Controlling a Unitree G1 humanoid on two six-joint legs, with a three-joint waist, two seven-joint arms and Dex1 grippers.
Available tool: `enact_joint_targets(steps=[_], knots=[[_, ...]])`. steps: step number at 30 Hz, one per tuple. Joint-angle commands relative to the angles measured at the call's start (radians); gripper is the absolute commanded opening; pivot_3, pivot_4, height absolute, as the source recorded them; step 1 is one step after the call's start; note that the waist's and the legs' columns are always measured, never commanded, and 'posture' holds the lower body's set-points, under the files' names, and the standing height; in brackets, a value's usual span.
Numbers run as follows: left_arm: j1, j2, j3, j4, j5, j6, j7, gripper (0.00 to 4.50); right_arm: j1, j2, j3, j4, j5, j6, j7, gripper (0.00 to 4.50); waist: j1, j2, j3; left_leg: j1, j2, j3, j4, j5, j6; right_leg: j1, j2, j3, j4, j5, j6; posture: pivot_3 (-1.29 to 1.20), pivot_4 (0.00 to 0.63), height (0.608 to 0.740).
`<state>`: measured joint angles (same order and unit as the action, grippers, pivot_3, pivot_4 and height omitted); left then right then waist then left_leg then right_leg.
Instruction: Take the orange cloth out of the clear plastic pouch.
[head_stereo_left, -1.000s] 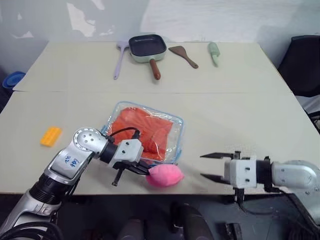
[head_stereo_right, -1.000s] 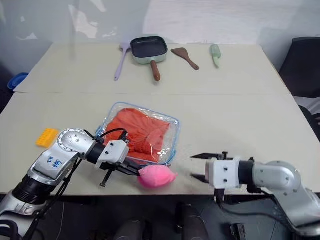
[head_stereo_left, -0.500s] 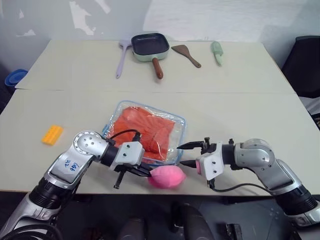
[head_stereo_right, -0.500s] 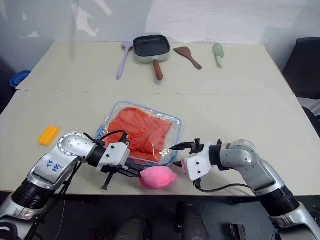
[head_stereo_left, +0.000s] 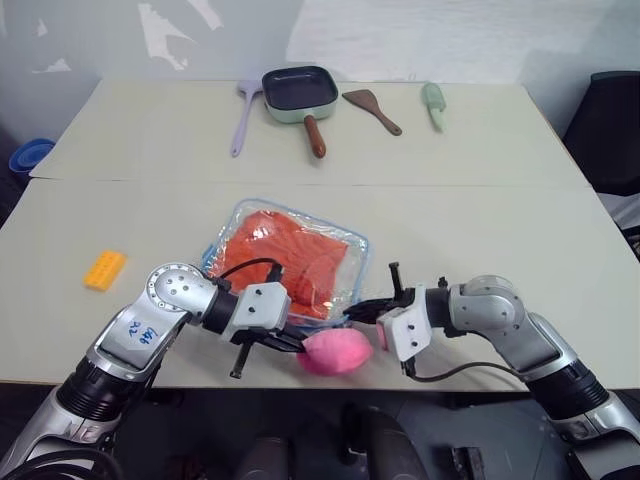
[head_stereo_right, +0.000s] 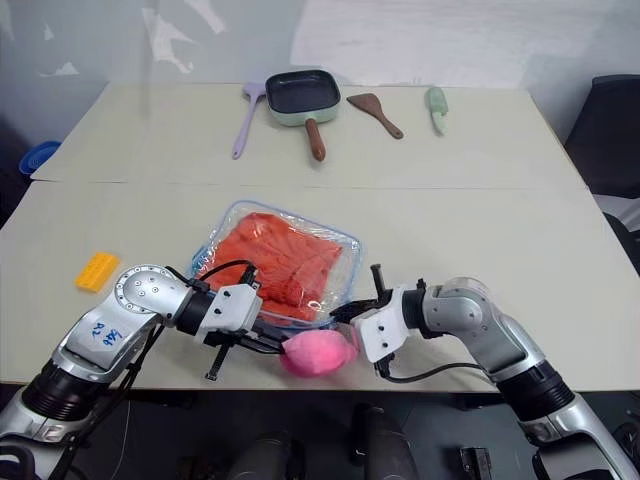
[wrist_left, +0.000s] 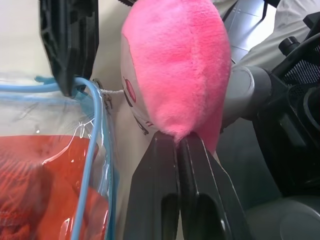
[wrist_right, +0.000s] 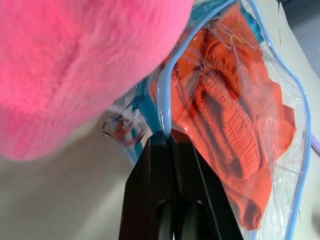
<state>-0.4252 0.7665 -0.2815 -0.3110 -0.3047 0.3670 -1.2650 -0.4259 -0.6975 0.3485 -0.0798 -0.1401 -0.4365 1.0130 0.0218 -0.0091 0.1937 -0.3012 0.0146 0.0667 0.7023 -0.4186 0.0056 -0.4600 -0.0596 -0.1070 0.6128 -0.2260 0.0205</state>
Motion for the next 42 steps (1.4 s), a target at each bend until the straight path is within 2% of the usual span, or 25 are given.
enact_joint_targets(steps=[1, 4, 8, 18, 26, 33, 42], knots=[[0.016, 0.029, 0.054, -0.009, -0.006, 0.001, 0.015, 0.00, -0.028, -0.036, -0.040, 0.007, 0.002, -0.040, -0.004, 0.05, 0.000, 0.000, 0.000, 0.000, 0.000, 0.000, 0.000, 0.000, 0.000, 0.000, 0.000, 0.000, 0.000, 0.000, 0.000, 0.00, 0.150, 0.740], [0.044, 0.052, 0.091, 0.009, -0.010, 0.000, 0.021, 0.00, -0.034, -0.066, -0.052, 0.036, 0.017, -0.069, 0.003, 0.05, -0.001, 0.000, 0.000, 0.000, 0.000, 0.000, 0.000, 0.000, 0.000, 0.000, 0.000, 0.000, 0.000, 0.000, 0.000, 0.00, 0.150, 0.740], [0.130, 0.115, 0.198, 0.037, -0.028, -0.002, 0.031, 0.00, -0.049, -0.127, -0.071, 0.113, 0.023, -0.160, 0.012, 0.05, -0.004, 0.000, 0.000, 0.000, 0.001, 0.000, 0.000, 0.000, 0.000, -0.001, 0.000, 0.000, 0.000, 0.000, 0.000, 0.00, 0.150, 0.740], [0.273, 0.185, 0.367, 0.028, -0.072, 0.030, 0.085, 0.00, -0.057, -0.176, -0.087, 0.207, 0.040, -0.267, 0.003, 0.05, -0.004, 0.001, 0.000, 0.000, 0.001, 0.000, 0.000, 0.000, 0.000, -0.001, -0.001, 0.000, -0.001, -0.001, -0.001, 0.00, 0.150, 0.740], [0.284, 0.182, 0.396, 0.012, -0.100, 0.059, 0.127, 0.00, -0.042, -0.186, -0.092, 0.215, 0.053, -0.292, -0.003, 0.05, -0.004, 0.001, 0.000, 0.000, 0.001, 0.000, -0.001, 0.000, 0.000, -0.001, -0.001, 0.000, -0.001, 0.000, -0.001, 0.00, 0.150, 0.740], [0.259, 0.242, 0.550, 0.158, -0.180, 0.155, 0.117, 0.00, -0.021, -0.274, -0.116, 0.251, 0.070, -0.406, 0.000, 0.05, -0.006, 0.001, 0.001, 0.000, 0.001, 0.000, -0.001, 0.000, 0.000, -0.002, -0.001, 0.000, -0.002, -0.001, -0.001, 0.00, 0.150, 0.740], [0.278, 0.322, 0.633, 0.309, -0.187, 0.175, 0.072, 0.00, 0.035, -0.373, -0.131, 0.285, 0.088, -0.582, -0.006, 0.05, -0.012, 0.001, 0.001, 0.000, 0.001, 0.001, -0.001, -0.001, -0.001, -0.002, -0.001, 0.000, -0.002, -0.001, -0.001, 0.00, 0.150, 0.740]])
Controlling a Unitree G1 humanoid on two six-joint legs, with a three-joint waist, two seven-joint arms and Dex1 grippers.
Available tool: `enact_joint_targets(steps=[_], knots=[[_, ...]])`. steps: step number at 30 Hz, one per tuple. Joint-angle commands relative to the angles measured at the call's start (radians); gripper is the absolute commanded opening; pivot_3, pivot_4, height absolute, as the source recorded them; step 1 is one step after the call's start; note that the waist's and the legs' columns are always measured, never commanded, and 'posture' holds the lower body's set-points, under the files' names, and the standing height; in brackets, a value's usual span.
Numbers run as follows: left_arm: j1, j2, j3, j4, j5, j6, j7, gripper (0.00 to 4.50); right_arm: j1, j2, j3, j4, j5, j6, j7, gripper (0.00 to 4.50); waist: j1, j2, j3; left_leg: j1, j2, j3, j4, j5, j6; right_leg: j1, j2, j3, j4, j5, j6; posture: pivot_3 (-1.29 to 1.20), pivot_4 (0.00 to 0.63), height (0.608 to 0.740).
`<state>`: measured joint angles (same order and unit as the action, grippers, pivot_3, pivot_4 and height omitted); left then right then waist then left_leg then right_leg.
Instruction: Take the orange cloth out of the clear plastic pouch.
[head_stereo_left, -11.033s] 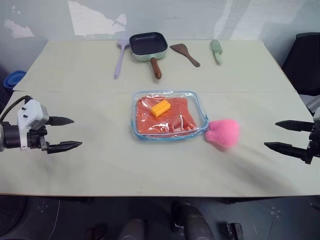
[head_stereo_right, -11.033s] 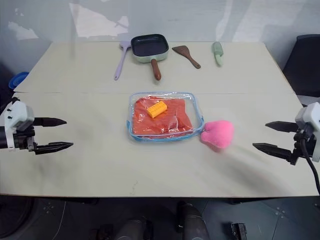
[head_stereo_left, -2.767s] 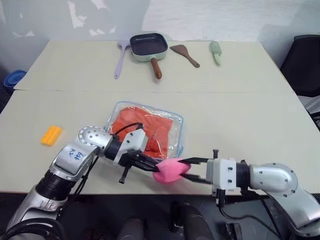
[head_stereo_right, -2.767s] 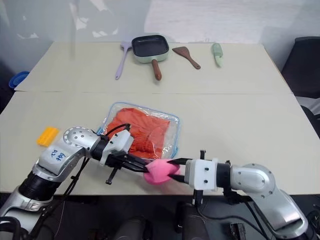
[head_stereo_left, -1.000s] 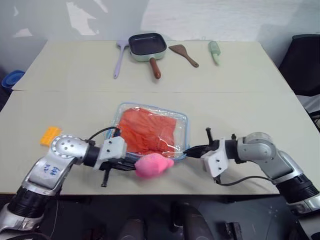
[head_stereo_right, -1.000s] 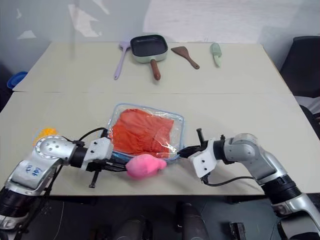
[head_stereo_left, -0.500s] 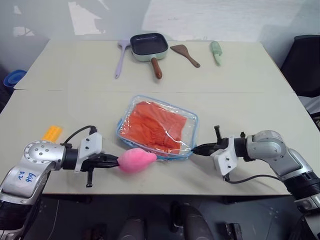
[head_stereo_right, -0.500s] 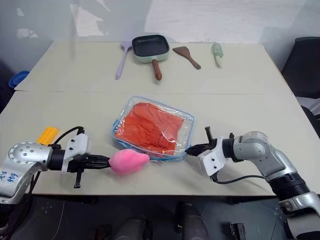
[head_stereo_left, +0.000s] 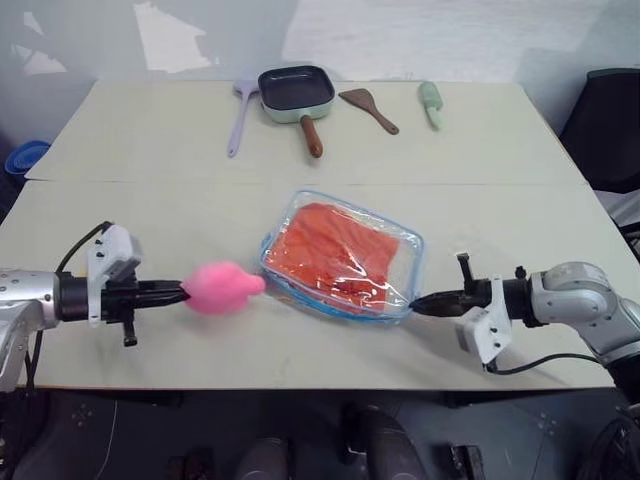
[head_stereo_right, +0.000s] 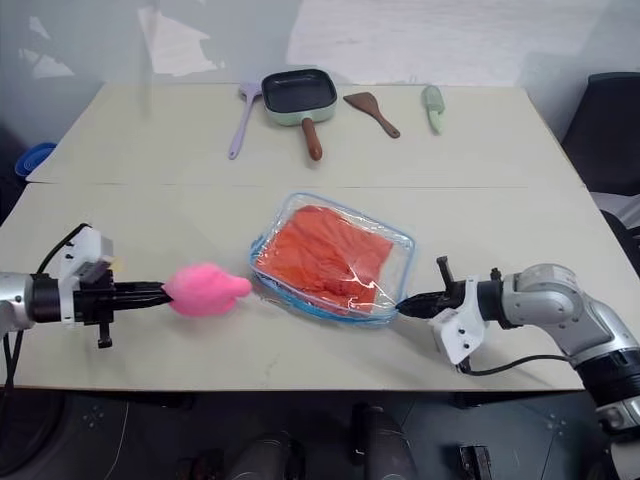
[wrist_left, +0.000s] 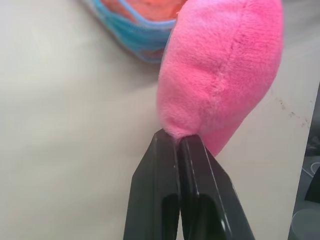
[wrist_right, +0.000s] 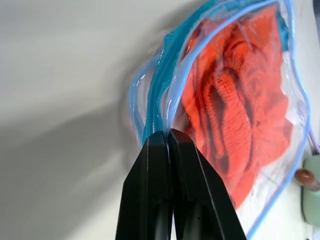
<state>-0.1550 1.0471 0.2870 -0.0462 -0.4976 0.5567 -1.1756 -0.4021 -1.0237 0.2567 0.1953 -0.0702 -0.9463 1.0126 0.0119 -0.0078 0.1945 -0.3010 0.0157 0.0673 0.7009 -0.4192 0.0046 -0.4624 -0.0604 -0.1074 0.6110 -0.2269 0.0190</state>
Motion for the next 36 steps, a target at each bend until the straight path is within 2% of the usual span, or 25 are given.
enact_joint_targets(steps=[1, 5, 9, 13, 17, 18, 20, 24, 27, 28, 30, 32, 34, 36], knots=[[0.020, 0.053, 0.076, 0.058, 0.007, -0.016, -0.030, 0.00, 0.015, -0.057, -0.041, 0.022, 0.019, -0.096, -0.010, 0.05, -0.005, 0.000, 0.000, 0.000, 0.000, 0.000, 0.000, 0.000, 0.000, 0.000, 0.000, 0.000, 0.000, 0.000, 0.000, 0.00, 0.150, 0.740], [0.105, 0.103, 0.133, 0.056, -0.009, 0.006, -0.096, 0.00, 0.009, -0.083, -0.049, 0.067, 0.008, -0.170, -0.034, 0.05, -0.015, 0.000, 0.000, 0.000, 0.000, 0.000, -0.001, 0.000, 0.000, 0.000, 0.000, 0.000, 0.000, 0.000, -0.001, 0.00, 0.150, 0.740], [0.159, 0.113, 0.161, 0.042, -0.013, 0.022, -0.112, 0.00, -0.009, -0.084, -0.049, 0.104, -0.007, -0.204, -0.056, 0.05, -0.016, 0.001, 0.000, 0.001, 0.001, 0.001, -0.001, 0.000, -0.002, -0.001, 0.000, 0.000, 0.000, -0.001, -0.002, 0.00, 0.150, 0.740], [0.170, 0.087, 0.150, 0.029, -0.016, 0.026, -0.096, 0.00, -0.029, -0.072, -0.040, 0.124, -0.021, -0.213, -0.073, 0.05, -0.016, 0.001, 0.000, 0.001, 0.001, 0.001, -0.001, 0.000, -0.002, -0.001, 0.000, 0.000, 0.001, -0.001, -0.002, 0.00, 0.150, 0.740], [0.160, 0.031, 0.125, -0.011, -0.040, 0.062, -0.049, 0.00, -0.025, -0.059, -0.033, 0.109, 0.001, -0.146, -0.078, 0.05, -0.015, 0.001, 0.001, 0.001, 0.001, 0.001, -0.001, 0.000, -0.002, -0.001, 0.000, 0.001, 0.001, -0.001, -0.002, 0.00, 0.150, 0.740], [0.155, 0.015, 0.120, -0.021, -0.042, 0.073, -0.032, 0.45, -0.020, -0.058, -0.033, 0.105, 0.006, -0.124, -0.077, 0.46, -0.014, 0.001, 0.001, 0.001, 0.001, 0.001, -0.001, 0.000, -0.002, -0.001, 0.000, 0.001, 0.001, -0.001, -0.002, 0.00, 0.150, 0.740], [0.155, -0.023, 0.116, -0.050, -0.066, 0.106, -0.010, 0.93, 0.013, -0.067, -0.037, 0.083, 0.027, -0.079, -0.071, 0.96, -0.013, 0.001, 0.001, 0.001, 0.001, 0.001, -0.001, 0.000, -0.002, -0.001, 0.000, 0.001, 0.001, -0.001, -0.002, 0.00, 0.150, 0.740], [0.195, -0.063, 0.131, -0.113, -0.080, 0.140, 0.034, 2.18, 0.132, -0.085, -0.107, -0.016, 0.070, 0.055, -0.108, 2.36, -0.012, 0.001, 0.001, 0.001, 0.001, 0.000, -0.001, 0.000, -0.002, -0.001, 0.000, 0.000, 0.001, -0.001, -0.002, 0.00, 0.150, 0.740], [0.212, -0.056, 0.193, -0.110, -0.124, 0.204, 0.043, 3.08, 0.297, -0.119, -0.196, -0.183, 0.218, 0.299, -0.116, 3.39, -0.011, 0.001, 0.001, 0.002, 0.001, 0.001, -0.001, 0.000, -0.002, 0.000, 0.000, 0.001, 0.002, -0.001, -0.002, 0.00, 0.150, 0.740], [0.207, -0.046, 0.221, -0.098, -0.149, 0.233, 0.040, 3.09, 0.362, -0.128, -0.237, -0.256, 0.287, 0.404, -0.119, 3.69, -0.010, 0.001, 0.001, 0.001, 0.001, 0.000, -0.001, 0.000, -0.002, -0.001, 0.000, 0.001, 0.002, -0.001, -0.002, 0.00, 0.150, 0.740], [0.166, 0.007, 0.282, -0.056, -0.204, 0.289, -0.002, 3.09, 0.531, -0.148, -0.355, -0.425, 0.440, 0.620, -0.125, 3.69, -0.006, 0.000, 0.000, 0.001, 0.002, 0.000, -0.001, 0.000, -0.003, -0.001, 0.000, 0.000, 0.002, -0.001, -0.002, 0.00, 0.150, 0.740], [0.130, 0.043, 0.305, -0.041, -0.238, 0.318, -0.027, 3.09, 0.623, -0.144, -0.442, -0.536, 0.529, 0.763, -0.130, 3.69, 0.000, -0.001, 0.000, 0.001, 0.002, -0.002, -0.001, 0.000, -0.004, 0.000, 0.000, 0.000, 0.002, -0.001, -0.002, 0.00, 0.150, 0.740], [0.023, 0.081, 0.301, -0.029, -0.289, 0.355, -0.027, 3.09, 0.690, -0.129, -0.525, -0.643, 0.663, 0.919, -0.147, 3.69, 0.004, -0.001, 0.000, 0.002, 0.002, -0.002, -0.001, 0.000, -0.003, 0.002, 0.000, 0.000, 0.002, -0.001, -0.002, 0.00, 0.150, 0.740], [-0.172, 0.097, 0.247, -0.041, -0.374, 0.411, -0.006, 3.09, 0.729, -0.117, -0.594, -0.735, 0.807, 1.065, -0.172, 3.69, 0.012, -0.002, -0.001, 0.002, 0.001, -0.002, -0.001, 0.000, -0.003, 0.002, 0.000, 0.000, 0.002, -0.001, -0.002, 0.00, 0.150, 0.740]])
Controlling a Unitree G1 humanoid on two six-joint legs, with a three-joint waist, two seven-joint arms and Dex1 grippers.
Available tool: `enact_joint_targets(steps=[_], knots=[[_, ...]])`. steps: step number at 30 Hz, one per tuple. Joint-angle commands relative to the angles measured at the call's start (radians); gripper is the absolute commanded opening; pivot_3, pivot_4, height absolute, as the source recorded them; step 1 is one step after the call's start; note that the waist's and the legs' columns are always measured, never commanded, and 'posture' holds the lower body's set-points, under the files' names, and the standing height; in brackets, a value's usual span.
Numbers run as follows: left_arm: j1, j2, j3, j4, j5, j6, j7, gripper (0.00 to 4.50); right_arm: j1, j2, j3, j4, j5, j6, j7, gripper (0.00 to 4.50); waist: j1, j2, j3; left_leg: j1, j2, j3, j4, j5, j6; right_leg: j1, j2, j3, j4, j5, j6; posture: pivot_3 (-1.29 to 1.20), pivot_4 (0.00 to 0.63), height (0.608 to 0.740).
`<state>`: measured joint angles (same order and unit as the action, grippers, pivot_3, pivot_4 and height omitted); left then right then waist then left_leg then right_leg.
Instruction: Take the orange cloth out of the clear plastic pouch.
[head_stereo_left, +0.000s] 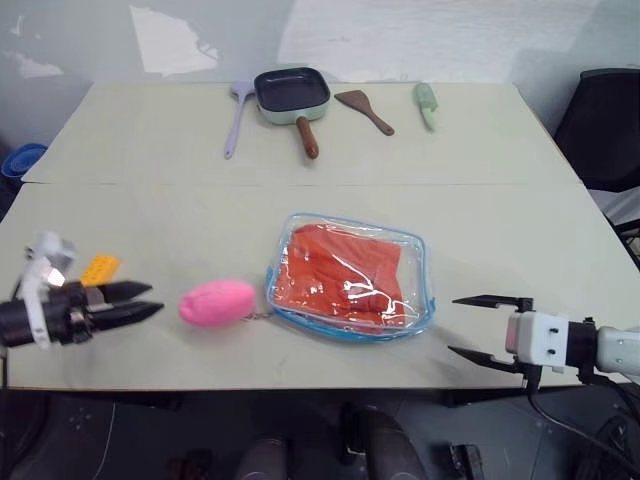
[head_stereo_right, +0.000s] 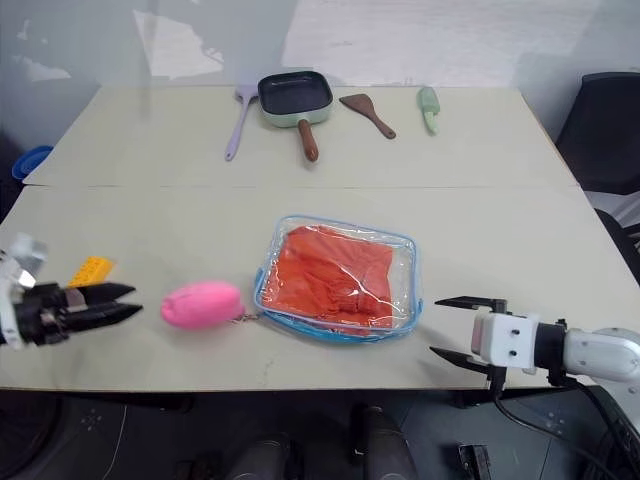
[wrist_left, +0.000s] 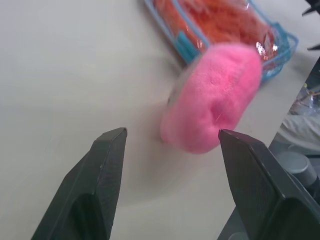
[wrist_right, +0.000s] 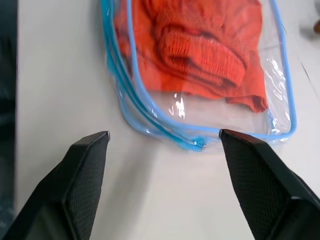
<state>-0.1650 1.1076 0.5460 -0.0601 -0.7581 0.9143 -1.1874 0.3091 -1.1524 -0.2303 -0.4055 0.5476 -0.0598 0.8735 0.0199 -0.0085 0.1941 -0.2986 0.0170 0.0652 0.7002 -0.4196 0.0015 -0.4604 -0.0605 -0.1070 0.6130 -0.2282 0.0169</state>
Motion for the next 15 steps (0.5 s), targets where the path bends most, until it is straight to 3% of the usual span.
enact_joint_targets(steps=[1, 3, 5, 8, 12, 15], knots=[[-0.261, 0.004, -0.091, -0.068, -0.100, 0.021, 0.020, 3.09, 0.015, 0.015, -0.125, -0.169, 0.248, 0.237, -0.048, 3.69, 0.009, -0.002, -0.001, 0.000, 0.000, 0.000, 0.000, 0.000, 0.000, 0.000, 0.000, 0.000, 0.000, 0.000, 0.000, 0.00, 0.150, 0.740], [-0.402, -0.062, -0.250, -0.126, -0.022, -0.061, 0.047, 3.09, -0.010, 0.023, -0.143, -0.215, 0.315, 0.322, -0.074, 3.69, 0.012, -0.001, -0.001, 0.000, -0.001, -0.001, 0.000, 0.000, 0.000, 0.001, 0.000, 0.000, -0.001, 0.001, 0.001, 0.00, 0.150, 0.740], [-0.540, -0.173, -0.476, -0.158, 0.161, -0.225, 0.074, 3.09, -0.051, 0.033, -0.133, -0.247, 0.340, 0.379, -0.107, 3.69, 0.023, -0.001, -0.001, -0.001, -0.002, -0.001, 0.000, 0.000, 0.000, 0.003, 0.000, 0.000, -0.001, 0.001, 0.002, 0.00, 0.150, 0.740], [-0.616, -0.274, -0.715, -0.141, 0.396, -0.501, 0.018, 3.09, -0.079, 0.052, -0.118, -0.276, 0.312, 0.427, -0.118, 3.69, 0.023, -0.001, -0.001, 0.001, -0.002, 0.000, -0.001, 0.000, 0.000, 0.010, 0.001, 0.000, -0.003, 0.003, 0.005, 0.00, 0.150, 0.740], [-0.588, -0.291, -0.858, -0.045, 0.589, -0.841, -0.078, 3.09, -0.072, 0.083, -0.130, -0.314, 0.287, 0.467, -0.118, 3.69, -0.001, -0.002, -0.001, 0.000, 0.000, 0.003, -0.002, 0.000, -0.001, 0.008, 0.006, 0.001, -0.006, 0.003, 0.004, 0.00, 0.150, 0.740], [-0.571, -0.288, -0.875, 0.023, 0.639, -0.970, -0.111, 3.09, -0.063, 0.104, -0.136, -0.338, 0.265, 0.487, -0.119, 3.69, -0.002, -0.002, -0.001, 0.001, 0.002, 0.004, -0.001, 0.000, -0.003, 0.007, 0.009, 0.002, -0.006, 0.001, 0.002, 0.00, 0.150, 0.740]])
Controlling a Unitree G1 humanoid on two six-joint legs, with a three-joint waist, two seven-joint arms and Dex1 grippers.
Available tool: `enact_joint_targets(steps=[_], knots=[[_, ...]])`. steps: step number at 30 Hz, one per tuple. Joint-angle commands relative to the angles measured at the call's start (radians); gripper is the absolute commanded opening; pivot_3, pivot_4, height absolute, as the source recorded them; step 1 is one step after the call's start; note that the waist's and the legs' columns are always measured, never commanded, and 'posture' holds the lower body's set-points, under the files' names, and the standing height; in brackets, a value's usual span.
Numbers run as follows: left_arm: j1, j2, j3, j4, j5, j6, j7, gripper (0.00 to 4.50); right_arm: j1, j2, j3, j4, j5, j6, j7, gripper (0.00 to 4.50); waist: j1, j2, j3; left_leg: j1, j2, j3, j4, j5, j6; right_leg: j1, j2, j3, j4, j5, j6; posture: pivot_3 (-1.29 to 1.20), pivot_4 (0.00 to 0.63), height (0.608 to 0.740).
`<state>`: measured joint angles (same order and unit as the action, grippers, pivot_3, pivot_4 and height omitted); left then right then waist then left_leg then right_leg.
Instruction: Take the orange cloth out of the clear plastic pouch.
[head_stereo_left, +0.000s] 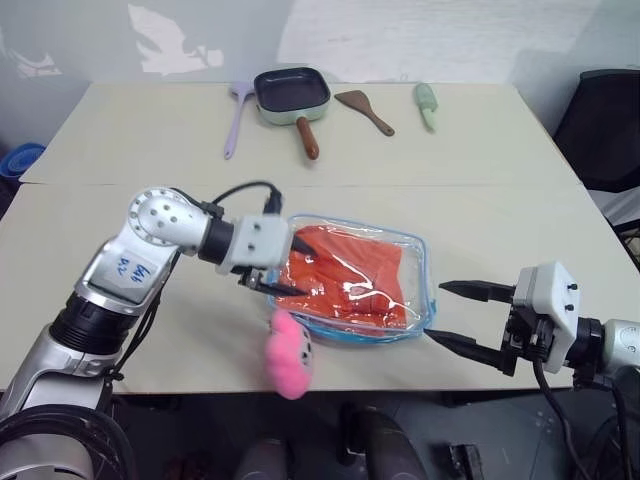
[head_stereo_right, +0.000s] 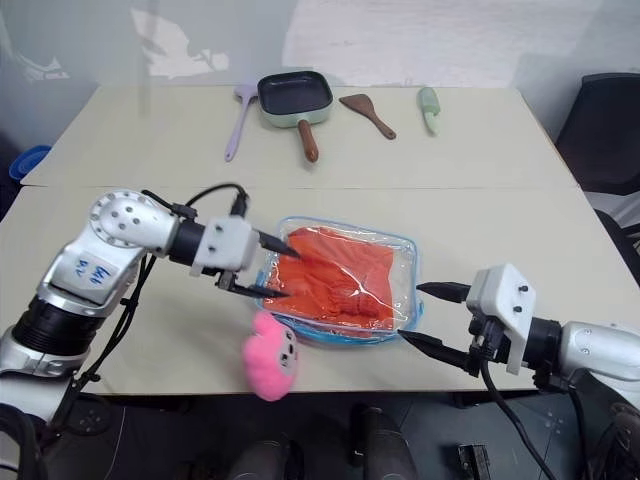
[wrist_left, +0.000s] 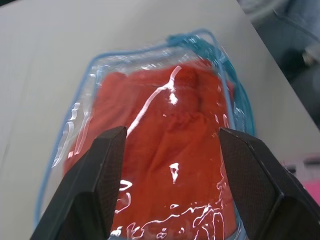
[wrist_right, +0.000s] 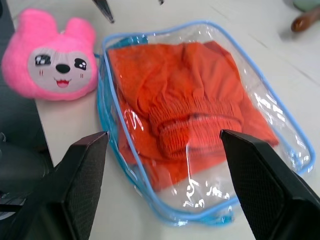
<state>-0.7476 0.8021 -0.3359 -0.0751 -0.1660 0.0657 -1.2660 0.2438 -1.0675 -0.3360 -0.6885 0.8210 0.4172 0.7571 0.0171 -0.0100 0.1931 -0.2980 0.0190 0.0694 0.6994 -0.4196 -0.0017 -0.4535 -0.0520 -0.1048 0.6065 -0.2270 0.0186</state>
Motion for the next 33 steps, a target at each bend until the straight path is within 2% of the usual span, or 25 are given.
enact_joint_targets(steps=[1, 9, 14, 22, 24, 27, 31, 33], knots=[[0.019, 0.017, 0.015, 0.048, 0.044, -0.137, -0.041, 3.09, 0.006, 0.028, -0.034, -0.064, -0.012, 0.017, -0.004, 3.69, 0.003, 0.000, 0.000, 0.000, 0.001, 0.000, 0.000, 0.000, -0.001, 0.000, 0.000, 0.000, 0.001, 0.000, 0.000, 0.00, 0.150, 0.740], [0.098, -0.023, 0.056, 0.011, 0.028, -0.132, -0.017, 3.09, 0.035, 0.081, -0.048, -0.111, -0.059, 0.049, -0.010, 3.69, 0.010, 0.000, 0.000, 0.000, 0.001, -0.003, 0.001, 0.000, 0.000, 0.000, 0.001, 0.002, 0.001, 0.000, -0.001, 0.00, 0.150, 0.740], [0.045, -0.065, 0.098, 0.058, 0.001, -0.068, 0.009, 3.09, 0.052, 0.078, -0.041, -0.116, -0.114, 0.045, 0.019, 3.69, 0.011, 0.000, 0.000, -0.001, 0.001, -0.003, 0.001, 0.000, 0.001, 0.000, 0.001, 0.001, 0.001, 0.000, 0.000, 0.00, 0.150, 0.740], [-0.017, 0.002, 0.127, 0.189, 0.029, -0.113, -0.077, 3.09, -0.062, 0.084, 0.134, -0.106, -0.157, 0.062, 0.054, 3.69, 0.003, 0.000, 0.000, 0.000, 0.003, -0.002, 0.000, 0.000, 0.000, 0.000, 0.005, 0.002, 0.002, 0.000, -0.001, 0.00, 0.150, 0.740], [-0.029, 0.016, 0.144, 0.212, 0.000, -0.080, -0.100, 3.09, -0.113, 0.093, 0.197, -0.085, -0.173, 0.063, 0.070, 3.69, 0.004, 0.000, 0.000, 0.000, 0.004, -0.002, 0.001, 0.000, 0.000, 0.000, 0.006, 0.002, 0.002, -0.001, -0.002, 0.00, 0.150, 0.740], [-0.025, 0.036, 0.170, 0.164, -0.076, 0.035, -0.153, 3.09, -0.201, 0.129, 0.303, -0.044, -0.203, 0.071, 0.085, 3.11, 0.006, 0.000, 0.000, 0.000, 0.004, -0.003, 0.001, 0.000, 0.000, 0.000, 0.006, 0.001, 0.002, -0.001, -0.002, 0.00, 0.150, 0.740], [0.020, 0.086, 0.200, 0.041, -0.172, 0.195, -0.204, 3.09, -0.315, 0.199, 0.455, 0.005, -0.240, 0.083, 0.120, 1.79, 0.006, 0.000, 0.000, -0.001, 0.004, -0.003, 0.001, -0.001, 0.000, -0.001, 0.006, 0.001, 0.004, -0.001, -0.002, 0.00, 0.150, 0.740], [0.057, 0.120, 0.208, -0.006, -0.179, 0.220, -0.216, 3.09, -0.373, 0.249, 0.522, 0.036, -0.256, 0.097, 0.125, 1.07, 0.004, 0.000, 0.000, -0.001, 0.004, -0.003, 0.002, -0.001, 0.000, -0.002, 0.006, 0.001, 0.004, -0.001, -0.002, 0.00, 0.150, 0.740]])
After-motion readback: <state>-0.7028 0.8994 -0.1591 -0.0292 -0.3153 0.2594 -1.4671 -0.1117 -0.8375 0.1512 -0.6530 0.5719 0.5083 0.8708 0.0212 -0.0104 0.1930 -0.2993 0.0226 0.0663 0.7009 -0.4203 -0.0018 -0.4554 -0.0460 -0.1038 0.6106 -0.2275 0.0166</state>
